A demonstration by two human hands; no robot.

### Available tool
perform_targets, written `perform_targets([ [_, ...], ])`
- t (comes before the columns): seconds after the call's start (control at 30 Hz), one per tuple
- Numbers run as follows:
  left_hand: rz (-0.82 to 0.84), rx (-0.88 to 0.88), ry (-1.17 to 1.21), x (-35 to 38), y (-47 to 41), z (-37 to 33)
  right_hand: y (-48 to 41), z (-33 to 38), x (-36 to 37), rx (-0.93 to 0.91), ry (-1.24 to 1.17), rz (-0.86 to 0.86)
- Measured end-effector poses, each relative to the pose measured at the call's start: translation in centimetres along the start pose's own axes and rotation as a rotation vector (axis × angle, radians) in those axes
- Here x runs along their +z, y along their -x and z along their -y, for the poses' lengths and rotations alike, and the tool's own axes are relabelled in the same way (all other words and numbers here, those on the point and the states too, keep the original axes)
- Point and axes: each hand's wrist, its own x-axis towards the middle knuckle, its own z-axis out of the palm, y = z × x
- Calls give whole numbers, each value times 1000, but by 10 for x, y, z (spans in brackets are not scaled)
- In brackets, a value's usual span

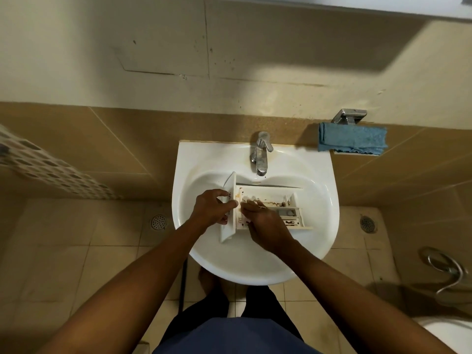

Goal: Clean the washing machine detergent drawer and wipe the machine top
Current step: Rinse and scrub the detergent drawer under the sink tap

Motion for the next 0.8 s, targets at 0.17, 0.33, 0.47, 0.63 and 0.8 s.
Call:
perform_targets([
  [0.17,7,4,10,0,-1,0,37,16,3,4,-35,-2],
  [0.33,7,5,7,0,-1,1,22,13,-5,24,-71,-22],
  [0.47,-1,-22,39,0,2,-1,-35,-11,-5,20,-20,8],
  [0.63,-4,-21,42,1,1,-1,-1,-7,-5,-21,17,60],
  [0.8,-4,-5,13,1,0,1,33,0,-2,-91,0,92],
])
